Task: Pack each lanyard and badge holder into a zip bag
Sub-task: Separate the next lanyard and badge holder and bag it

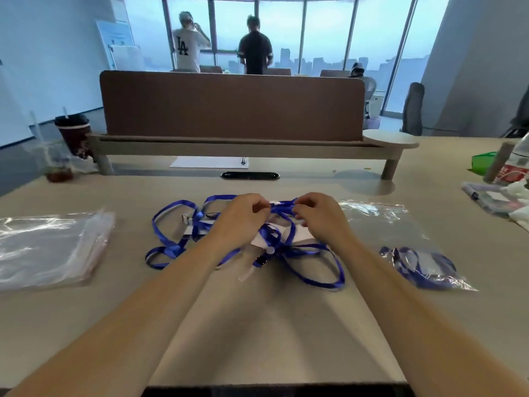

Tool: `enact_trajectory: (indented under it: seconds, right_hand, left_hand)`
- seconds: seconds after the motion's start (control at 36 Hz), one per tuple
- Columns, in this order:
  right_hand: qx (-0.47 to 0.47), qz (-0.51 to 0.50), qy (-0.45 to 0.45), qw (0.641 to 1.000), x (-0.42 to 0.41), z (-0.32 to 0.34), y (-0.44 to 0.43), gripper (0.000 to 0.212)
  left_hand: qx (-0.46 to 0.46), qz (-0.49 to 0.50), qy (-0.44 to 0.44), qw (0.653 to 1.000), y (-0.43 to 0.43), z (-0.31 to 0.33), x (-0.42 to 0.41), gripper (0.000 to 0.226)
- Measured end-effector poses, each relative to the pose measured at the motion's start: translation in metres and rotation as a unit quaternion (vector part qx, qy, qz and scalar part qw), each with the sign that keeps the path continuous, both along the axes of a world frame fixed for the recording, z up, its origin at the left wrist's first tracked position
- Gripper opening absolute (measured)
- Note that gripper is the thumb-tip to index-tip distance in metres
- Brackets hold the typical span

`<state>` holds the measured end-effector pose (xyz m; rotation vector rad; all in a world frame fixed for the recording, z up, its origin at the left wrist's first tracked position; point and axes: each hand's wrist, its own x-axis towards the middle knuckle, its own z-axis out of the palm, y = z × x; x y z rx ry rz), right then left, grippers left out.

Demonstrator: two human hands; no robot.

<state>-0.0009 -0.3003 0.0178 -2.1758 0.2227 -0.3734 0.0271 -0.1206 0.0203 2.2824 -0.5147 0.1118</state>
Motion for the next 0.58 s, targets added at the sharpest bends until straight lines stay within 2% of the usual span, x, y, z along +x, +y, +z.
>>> enact_trajectory:
  seconds: [0.33,0.5,0.58]
  right_hand:
    - [-0.134,0.089,0.052,0.986,0.059,-0.015,0.058,0.017]
    - [-0.212,0.083,0.087,0.970,0.086,-0.025,0.067,0.018]
    - [-0.223,0.061,0.086,0.969,0.097,-0.029,0.066,0.021]
  left_hand:
    - [0.068,0.067,0.004,0.995,0.070,-0.011,0.037,0.023]
    - [0.133,0.065,0.012,0.989,0.074,-0.011,0.050,0.011]
    - [0.166,0.051,0.017,0.985,0.068,-0.013,0.059,0.016]
